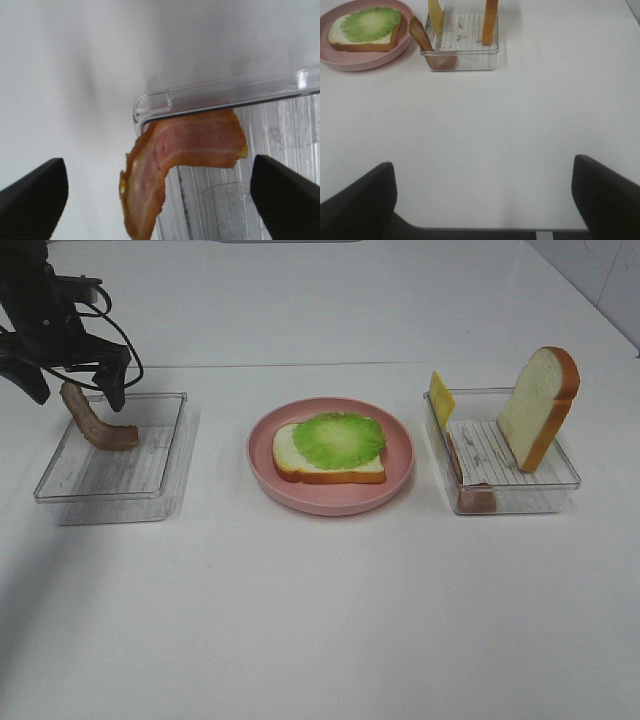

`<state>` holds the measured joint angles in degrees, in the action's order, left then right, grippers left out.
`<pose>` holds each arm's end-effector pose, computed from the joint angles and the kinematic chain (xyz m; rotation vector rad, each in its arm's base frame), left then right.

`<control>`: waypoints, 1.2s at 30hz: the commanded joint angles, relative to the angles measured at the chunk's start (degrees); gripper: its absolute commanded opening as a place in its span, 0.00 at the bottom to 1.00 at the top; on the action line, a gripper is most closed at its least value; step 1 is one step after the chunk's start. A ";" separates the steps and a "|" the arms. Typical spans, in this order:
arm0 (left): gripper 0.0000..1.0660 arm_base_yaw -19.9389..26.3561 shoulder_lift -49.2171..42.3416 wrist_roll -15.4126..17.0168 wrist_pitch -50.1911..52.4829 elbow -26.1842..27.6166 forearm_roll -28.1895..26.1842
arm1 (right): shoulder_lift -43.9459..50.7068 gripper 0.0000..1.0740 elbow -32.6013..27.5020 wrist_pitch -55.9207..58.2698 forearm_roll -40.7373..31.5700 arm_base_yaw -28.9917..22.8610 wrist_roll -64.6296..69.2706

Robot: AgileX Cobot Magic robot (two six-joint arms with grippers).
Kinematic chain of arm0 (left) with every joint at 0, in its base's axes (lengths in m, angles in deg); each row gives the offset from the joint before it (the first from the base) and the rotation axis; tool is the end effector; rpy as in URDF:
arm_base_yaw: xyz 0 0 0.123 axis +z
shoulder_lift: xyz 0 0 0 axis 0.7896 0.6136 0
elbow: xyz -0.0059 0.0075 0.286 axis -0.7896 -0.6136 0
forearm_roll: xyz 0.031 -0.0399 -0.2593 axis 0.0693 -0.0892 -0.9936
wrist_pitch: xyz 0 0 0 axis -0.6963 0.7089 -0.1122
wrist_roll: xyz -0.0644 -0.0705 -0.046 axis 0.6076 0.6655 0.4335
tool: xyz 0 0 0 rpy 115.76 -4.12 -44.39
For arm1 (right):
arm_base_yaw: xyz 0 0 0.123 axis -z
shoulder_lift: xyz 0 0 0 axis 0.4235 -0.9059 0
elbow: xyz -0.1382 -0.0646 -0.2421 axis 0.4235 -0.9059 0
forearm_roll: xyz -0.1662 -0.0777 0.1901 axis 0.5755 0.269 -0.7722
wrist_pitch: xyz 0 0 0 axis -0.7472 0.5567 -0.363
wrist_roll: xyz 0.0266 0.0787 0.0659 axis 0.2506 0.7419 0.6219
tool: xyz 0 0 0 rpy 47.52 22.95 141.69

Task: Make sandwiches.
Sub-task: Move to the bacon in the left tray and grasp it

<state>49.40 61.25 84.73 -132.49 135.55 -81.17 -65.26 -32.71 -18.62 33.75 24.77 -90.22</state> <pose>0.5304 -0.0217 0.1437 0.1544 2.9330 0.0556 0.0198 0.0019 0.2592 -0.0522 2.1297 0.0007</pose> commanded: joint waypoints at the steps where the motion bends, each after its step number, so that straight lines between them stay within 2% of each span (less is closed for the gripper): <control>1: 0.67 -0.40 0.11 -0.17 -0.34 0.11 -0.63 | 1.15 0.86 -0.23 -0.29 0.11 0.23 -0.11; 2: 0.67 -0.40 0.11 -0.17 -0.34 0.11 -0.63 | 1.15 0.86 -0.23 -0.29 0.11 0.23 -0.11; 3: 0.56 -0.40 0.11 0.06 0.11 0.11 -0.63 | 1.15 0.86 -0.23 -0.29 0.11 0.23 -0.11; 4: 0.56 -0.40 0.11 0.06 0.11 0.11 -0.63 | 1.15 0.86 -0.23 -0.29 0.11 0.23 -0.11; 5: 0.50 -0.40 0.11 0.52 0.40 0.11 -0.63 | 1.15 0.86 -0.23 -0.29 0.11 0.23 -0.11; 30: 0.48 -0.40 0.11 0.69 -0.52 0.11 -0.46 | 1.15 0.86 -0.23 -0.29 0.11 0.23 -0.11; 32: 0.47 -0.40 0.11 0.69 -0.40 0.11 -0.46 | 1.15 0.86 -0.23 -0.29 0.11 0.23 -0.11; 33: 0.44 -0.40 0.11 0.69 -0.40 0.11 -0.46 | 1.15 0.86 -0.23 -0.29 0.11 0.23 -0.11; 34: 0.38 -0.40 0.11 0.69 -0.40 0.11 -0.46 | 1.15 0.86 -0.23 -0.29 0.11 0.23 -0.11; 36: 0.35 -0.40 0.11 0.69 -0.40 0.11 -0.46 | 1.15 0.86 -0.23 -0.29 0.11 0.23 -0.11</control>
<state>49.40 61.25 84.90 -132.89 135.55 -81.17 -65.26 -32.71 -18.62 33.75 24.77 -90.22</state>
